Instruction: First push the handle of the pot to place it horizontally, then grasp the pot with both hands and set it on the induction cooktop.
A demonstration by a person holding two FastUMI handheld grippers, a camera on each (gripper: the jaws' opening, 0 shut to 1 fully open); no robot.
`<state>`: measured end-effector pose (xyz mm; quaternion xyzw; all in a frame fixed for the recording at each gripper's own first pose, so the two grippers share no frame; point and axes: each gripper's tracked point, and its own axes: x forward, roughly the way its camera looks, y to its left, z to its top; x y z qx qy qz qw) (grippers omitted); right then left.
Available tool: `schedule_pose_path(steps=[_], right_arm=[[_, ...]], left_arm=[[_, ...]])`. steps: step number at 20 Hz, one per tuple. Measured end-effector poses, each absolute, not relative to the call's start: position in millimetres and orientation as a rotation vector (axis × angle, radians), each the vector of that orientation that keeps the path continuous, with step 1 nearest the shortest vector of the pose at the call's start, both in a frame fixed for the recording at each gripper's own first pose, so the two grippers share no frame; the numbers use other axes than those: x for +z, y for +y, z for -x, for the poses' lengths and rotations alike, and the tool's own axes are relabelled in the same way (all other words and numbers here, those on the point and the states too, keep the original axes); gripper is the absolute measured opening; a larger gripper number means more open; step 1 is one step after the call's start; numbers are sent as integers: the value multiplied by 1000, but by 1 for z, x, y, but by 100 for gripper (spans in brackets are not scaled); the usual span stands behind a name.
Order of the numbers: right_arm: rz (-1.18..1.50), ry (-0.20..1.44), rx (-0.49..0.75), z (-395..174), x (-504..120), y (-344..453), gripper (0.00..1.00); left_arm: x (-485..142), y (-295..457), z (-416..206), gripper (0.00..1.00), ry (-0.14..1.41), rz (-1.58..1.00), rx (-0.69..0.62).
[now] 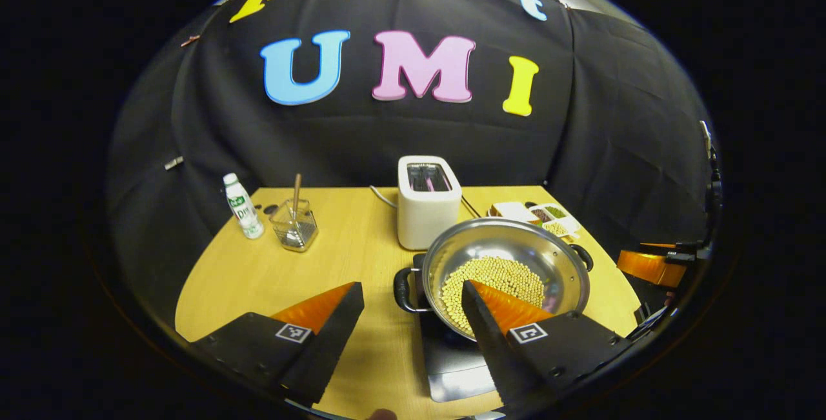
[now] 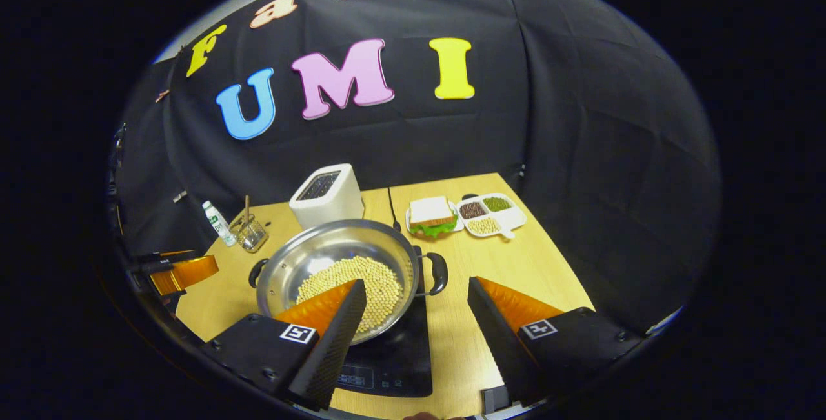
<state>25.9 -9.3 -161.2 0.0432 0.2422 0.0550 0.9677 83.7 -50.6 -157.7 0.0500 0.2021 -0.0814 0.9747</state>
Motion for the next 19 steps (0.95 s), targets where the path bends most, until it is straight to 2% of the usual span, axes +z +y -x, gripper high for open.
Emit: schedule_pose_path(steps=[5, 9, 14, 19], right_arm=[[-83, 240, 96, 11, -89, -4, 99], [-58, 126, 115, 46, -65, 5, 99], [20, 30, 72, 86, -56, -9, 99], [9, -9, 37, 106, -51, -15, 98]], left_arm=[[-93, -39, -27, 95, 193, -63, -154], [-67, -23, 21, 95, 65, -90, -121], [-63, -22, 74, 97, -3, -75, -120], [-73, -25, 92, 95, -7, -112, -127]])
